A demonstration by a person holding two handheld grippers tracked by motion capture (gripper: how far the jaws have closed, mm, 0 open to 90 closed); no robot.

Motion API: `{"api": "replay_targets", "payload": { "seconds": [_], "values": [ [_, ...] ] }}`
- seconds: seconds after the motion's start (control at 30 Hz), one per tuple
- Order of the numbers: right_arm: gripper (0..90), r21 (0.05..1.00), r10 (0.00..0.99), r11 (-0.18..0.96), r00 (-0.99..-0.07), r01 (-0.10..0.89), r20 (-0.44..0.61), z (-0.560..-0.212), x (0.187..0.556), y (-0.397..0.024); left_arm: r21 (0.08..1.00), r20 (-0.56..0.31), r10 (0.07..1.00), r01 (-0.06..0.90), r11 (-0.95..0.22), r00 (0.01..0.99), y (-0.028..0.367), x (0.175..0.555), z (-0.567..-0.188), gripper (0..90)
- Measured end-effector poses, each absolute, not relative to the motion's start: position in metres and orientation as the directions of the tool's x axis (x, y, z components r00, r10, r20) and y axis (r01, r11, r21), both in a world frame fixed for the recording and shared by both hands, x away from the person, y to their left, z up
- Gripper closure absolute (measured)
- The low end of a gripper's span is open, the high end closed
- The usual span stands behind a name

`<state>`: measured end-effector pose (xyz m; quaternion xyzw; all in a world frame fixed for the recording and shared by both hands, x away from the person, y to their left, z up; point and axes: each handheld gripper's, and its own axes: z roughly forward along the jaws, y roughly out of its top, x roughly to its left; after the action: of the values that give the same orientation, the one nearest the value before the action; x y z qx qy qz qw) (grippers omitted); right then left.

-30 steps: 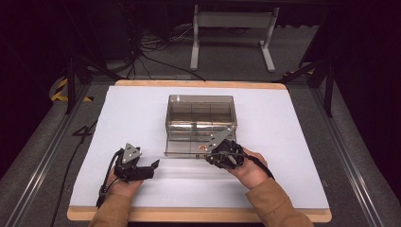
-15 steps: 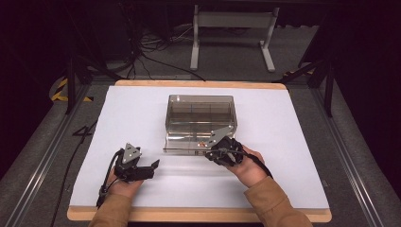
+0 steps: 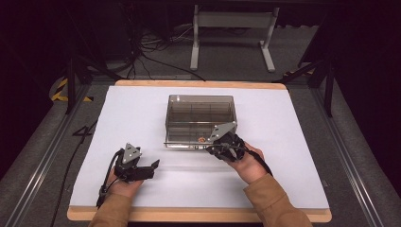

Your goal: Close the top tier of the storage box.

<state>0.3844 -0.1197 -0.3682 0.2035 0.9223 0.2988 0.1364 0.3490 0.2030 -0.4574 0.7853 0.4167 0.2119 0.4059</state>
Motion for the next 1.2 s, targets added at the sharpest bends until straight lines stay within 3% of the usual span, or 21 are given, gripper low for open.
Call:
{"api": "replay_targets", "payload": {
  "seconds": [1.2],
  "values": [
    [90.0,0.688,0.600,0.633,-0.786,0.355,-0.147,-0.373,0.412,-0.123,0.814,-0.006,0.827,0.483,-0.323,0.563,0.203,0.349,-0.457,13.4]
  ]
}}
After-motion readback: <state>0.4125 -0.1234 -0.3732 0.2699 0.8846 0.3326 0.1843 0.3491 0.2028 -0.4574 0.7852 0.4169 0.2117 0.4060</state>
